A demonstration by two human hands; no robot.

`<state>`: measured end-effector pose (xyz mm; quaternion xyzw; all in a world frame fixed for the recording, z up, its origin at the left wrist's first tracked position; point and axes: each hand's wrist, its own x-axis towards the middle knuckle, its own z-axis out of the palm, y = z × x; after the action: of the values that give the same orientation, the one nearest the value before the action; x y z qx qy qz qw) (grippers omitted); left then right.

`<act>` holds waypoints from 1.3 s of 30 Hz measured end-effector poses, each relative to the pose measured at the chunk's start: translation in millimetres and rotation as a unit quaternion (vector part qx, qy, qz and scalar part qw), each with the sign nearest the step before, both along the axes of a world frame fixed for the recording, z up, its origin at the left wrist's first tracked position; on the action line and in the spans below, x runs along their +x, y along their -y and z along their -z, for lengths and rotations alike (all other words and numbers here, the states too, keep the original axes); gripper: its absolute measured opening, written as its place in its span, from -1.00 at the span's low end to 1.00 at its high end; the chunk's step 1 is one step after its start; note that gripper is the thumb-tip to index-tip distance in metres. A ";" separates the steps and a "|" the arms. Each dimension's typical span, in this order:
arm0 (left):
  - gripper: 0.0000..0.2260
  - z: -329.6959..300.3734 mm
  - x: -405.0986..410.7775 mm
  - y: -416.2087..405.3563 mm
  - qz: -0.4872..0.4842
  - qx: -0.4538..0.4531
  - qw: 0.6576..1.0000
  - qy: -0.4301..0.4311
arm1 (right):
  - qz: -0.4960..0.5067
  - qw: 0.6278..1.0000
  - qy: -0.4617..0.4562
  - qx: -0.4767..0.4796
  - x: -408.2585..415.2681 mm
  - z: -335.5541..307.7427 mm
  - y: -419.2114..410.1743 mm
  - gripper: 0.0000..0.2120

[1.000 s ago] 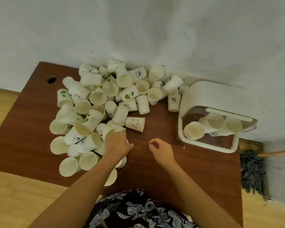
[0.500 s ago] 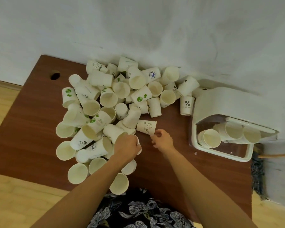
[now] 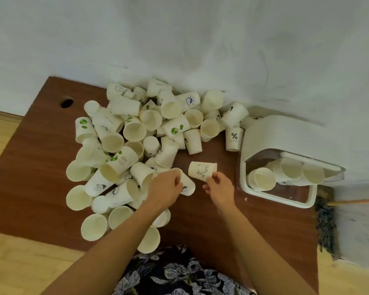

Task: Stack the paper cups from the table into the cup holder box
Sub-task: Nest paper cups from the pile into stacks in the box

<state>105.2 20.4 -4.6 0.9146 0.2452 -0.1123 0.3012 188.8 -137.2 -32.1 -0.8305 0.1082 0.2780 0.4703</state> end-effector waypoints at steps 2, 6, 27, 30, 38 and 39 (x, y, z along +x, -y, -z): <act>-0.88 -7.0 4.4 9.5 -0.005 -0.013 0.999 0.030 | -0.007 0.999 0.048 -0.014 -4.5 -8.0 20.8 -0.86; -0.89 -23.0 17.8 31.6 -0.016 -0.025 0.997 0.077 | -0.012 0.991 0.129 -0.038 -11.7 -31.3 64.7 -0.81; -0.83 -77.4 75.8 146.0 -0.006 -0.071 0.971 0.228 | -0.146 0.929 0.303 -0.152 31.8 -49.9 183.3 -0.77; -0.83 -78.5 83.3 158.4 0.000 -0.071 0.968 0.241 | -0.150 0.938 0.288 -0.121 34.7 -44.8 191.9 -0.74; -0.87 -69.8 101.8 185.0 0.047 -0.022 0.963 0.264 | -0.168 0.942 0.283 -0.074 48.1 -46.6 204.0 -0.76; -0.88 -66.0 104.7 188.0 0.068 -0.010 0.964 0.256 | -0.161 0.942 0.284 -0.074 49.3 -46.7 206.4 -0.76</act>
<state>209.9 -167.6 61.4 0.9244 0.0957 0.1034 0.3544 238.1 -343.7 14.6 -0.9137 -0.1447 0.0938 0.3680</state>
